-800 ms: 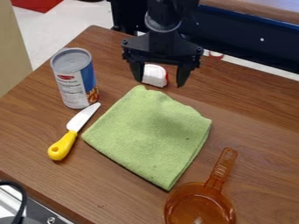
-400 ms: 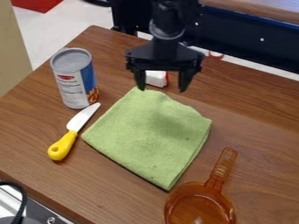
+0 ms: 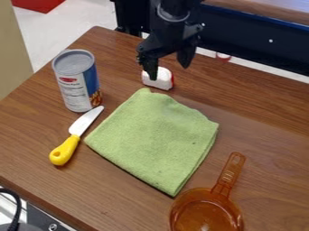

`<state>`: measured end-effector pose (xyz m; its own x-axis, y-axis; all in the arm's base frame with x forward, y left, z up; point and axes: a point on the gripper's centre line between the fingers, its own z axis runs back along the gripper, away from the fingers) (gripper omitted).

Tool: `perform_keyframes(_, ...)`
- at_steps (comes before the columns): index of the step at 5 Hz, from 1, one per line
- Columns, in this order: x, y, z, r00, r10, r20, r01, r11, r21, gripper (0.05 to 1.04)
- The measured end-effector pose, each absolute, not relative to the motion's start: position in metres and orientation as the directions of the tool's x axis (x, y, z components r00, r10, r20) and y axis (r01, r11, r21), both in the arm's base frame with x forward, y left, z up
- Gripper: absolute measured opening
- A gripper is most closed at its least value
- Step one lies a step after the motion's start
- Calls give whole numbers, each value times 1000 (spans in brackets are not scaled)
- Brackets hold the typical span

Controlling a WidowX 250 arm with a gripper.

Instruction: Move an object to the left side of the green cloth

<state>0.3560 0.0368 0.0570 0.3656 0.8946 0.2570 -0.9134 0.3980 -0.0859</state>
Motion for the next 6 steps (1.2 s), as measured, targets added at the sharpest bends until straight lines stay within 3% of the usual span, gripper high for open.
perform_keyframes(2,367,51,44,-109,977,183,-978,-73,-194,999)
perform_keyframes(3,372,59,35,-244,953,179,-951,-199,-237,999)
perform_keyframes(4,377,67,27,-296,939,175,-936,-249,-247,999)
perform_keyframes(6,382,73,15,-253,949,188,-959,-220,-179,999)
